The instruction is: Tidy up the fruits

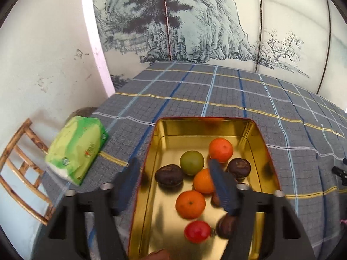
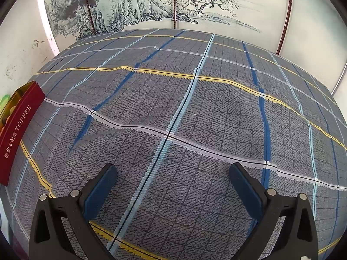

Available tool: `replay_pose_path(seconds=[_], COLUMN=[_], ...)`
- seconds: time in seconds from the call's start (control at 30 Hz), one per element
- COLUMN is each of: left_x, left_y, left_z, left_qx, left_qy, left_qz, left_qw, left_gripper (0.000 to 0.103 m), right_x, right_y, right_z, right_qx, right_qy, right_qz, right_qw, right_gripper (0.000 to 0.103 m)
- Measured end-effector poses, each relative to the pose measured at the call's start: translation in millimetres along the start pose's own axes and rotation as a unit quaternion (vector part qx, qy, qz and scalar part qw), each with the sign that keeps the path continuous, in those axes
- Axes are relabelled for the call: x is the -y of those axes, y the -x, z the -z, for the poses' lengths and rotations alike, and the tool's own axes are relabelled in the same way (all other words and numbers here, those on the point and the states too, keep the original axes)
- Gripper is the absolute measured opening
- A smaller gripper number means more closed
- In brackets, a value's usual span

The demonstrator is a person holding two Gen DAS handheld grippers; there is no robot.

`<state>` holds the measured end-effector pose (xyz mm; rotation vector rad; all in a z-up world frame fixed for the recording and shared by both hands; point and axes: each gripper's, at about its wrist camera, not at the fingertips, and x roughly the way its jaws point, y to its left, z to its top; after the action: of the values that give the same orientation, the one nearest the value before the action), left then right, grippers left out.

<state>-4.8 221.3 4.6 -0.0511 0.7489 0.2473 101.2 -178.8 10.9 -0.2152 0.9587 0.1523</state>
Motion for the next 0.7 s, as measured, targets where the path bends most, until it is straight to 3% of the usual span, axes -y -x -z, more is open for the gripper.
replay_pose_path(seconds=[0.1, 0.2, 0.3, 0.5, 0.7], left_x=[-1.1, -1.3, -1.1, -2.9, -8.0], left_y=[26.5, 46.2, 67.8, 95.1, 105.9], left_z=[0.4, -0.6, -0.1, 3.8, 11.1], left_qx=[0.031, 0.039, 0.059, 0.073, 0.068], left_qy=[0.012, 0.025, 0.037, 0.048, 0.06], left_qz=[0.006, 0.009, 0.009, 0.014, 0.024], left_qw=[0.9994, 0.9989, 0.9975, 0.9961, 0.9956], left_gripper=[0.076, 0.096, 0.098, 0.099, 0.1], right_x=[-18.8, -71.8, -114.1, -172.1, -199.8], right_y=[31.0, 76.4, 107.8, 143.2, 159.7], right_z=[-3.8, -10.2, -11.5, -7.7, -3.0], right_qx=[0.06, 0.135, 0.177, 0.218, 0.237], right_qy=[-0.012, 0.048, 0.088, 0.114, 0.15], right_qz=[-0.039, -0.085, -0.127, -0.189, -0.206], right_qw=[0.997, 0.986, 0.972, 0.951, 0.938], right_gripper=[0.101, 0.101, 0.101, 0.101, 0.102])
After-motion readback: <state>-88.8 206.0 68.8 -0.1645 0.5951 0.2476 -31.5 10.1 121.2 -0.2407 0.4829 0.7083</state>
